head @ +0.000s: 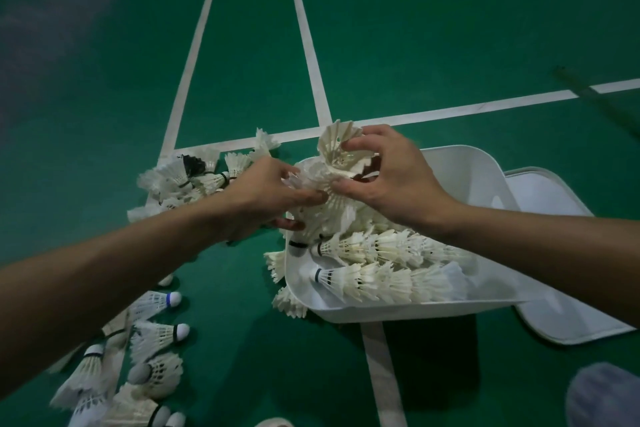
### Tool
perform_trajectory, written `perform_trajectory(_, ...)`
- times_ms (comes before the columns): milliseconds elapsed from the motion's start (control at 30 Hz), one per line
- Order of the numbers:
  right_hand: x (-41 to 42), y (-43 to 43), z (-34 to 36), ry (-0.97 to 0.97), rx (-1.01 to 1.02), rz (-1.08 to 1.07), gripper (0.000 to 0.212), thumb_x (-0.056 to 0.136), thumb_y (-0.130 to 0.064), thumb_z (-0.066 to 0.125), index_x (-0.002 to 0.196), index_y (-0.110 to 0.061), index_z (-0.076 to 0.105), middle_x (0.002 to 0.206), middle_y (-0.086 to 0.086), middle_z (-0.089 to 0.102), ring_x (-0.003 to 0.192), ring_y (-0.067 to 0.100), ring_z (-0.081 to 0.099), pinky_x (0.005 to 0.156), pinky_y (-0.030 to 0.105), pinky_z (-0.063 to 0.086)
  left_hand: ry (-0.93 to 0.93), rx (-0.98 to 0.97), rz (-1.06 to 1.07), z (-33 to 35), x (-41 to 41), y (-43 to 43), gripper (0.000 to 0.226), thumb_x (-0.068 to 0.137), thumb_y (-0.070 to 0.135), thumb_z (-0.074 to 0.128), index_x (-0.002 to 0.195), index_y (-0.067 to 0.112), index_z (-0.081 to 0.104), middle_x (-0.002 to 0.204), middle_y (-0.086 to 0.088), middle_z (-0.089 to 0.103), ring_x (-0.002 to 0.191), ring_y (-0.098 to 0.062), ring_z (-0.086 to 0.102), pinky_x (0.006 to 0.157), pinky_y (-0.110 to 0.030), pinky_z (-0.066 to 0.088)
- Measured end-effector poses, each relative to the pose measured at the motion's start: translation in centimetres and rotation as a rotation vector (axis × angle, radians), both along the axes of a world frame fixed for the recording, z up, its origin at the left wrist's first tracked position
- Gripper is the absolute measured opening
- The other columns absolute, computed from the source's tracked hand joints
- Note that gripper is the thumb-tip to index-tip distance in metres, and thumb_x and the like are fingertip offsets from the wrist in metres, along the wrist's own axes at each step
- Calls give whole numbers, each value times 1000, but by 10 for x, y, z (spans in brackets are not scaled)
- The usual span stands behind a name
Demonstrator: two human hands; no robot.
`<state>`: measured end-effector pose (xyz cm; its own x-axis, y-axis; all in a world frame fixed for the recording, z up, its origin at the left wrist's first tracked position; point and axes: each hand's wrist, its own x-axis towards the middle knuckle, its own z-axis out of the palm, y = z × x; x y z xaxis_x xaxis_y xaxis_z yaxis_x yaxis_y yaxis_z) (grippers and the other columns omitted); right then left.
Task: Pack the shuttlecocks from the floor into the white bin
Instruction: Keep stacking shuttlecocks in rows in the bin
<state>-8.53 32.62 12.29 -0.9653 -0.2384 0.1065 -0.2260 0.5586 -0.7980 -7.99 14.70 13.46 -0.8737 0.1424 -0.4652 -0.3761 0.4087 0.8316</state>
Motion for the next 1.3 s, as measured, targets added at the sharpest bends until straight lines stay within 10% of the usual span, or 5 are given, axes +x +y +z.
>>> perform_trajectory(333, -11, 27, 7, -108, -105, -83, 70, 63, -47, 72, 123, -13, 60, 136, -1, 50, 106, 18, 61, 95, 39, 53, 35, 114, 122, -12, -12, 12, 14, 78, 4, 67, 90, -2, 66, 91, -13, 72, 78, -21, 71, 65, -32, 59)
perform_trajectory(533, -18, 80, -12, -286, -129, -269, 38, 71, -29, 77, 103, -10, 70, 104, 1, 66, 71, 14, 70, 66, 28, 60, -14, 133, 129, -32, -16, 25, 11, 80, 4, 67, 88, -3, 66, 88, -12, 70, 76, -21, 70, 64, -32, 59)
perform_trajectory(800, -18, 112, -53, -242, 319, -218, 18, 91, -29, 64, 97, -16, 76, 143, 4, 48, 121, 23, 55, 102, 45, 44, -116, 123, 77, -61, -22, 45, 12, 80, 5, 67, 86, -4, 66, 91, -18, 69, 76, -24, 66, 63, -32, 60)
perform_trajectory(1033, -15, 118, -51, -243, 654, -121, 25, 90, -27, 64, 78, -8, 75, 76, 9, 73, 72, 20, 65, 68, 32, 52, -152, 122, 111, -74, -24, 43, 14, 79, 4, 68, 89, -6, 65, 97, -20, 67, 82, -27, 67, 64, -33, 60)
perform_trajectory(1300, -15, 129, -53, -316, 954, -80, 5, 77, -15, 65, 78, -10, 65, 79, 12, 63, 72, 31, 61, 68, 39, 56, -176, 116, 104, -84, -21, 45, 15, 80, 6, 69, 89, -5, 66, 100, -20, 66, 81, -26, 66, 67, -35, 60)
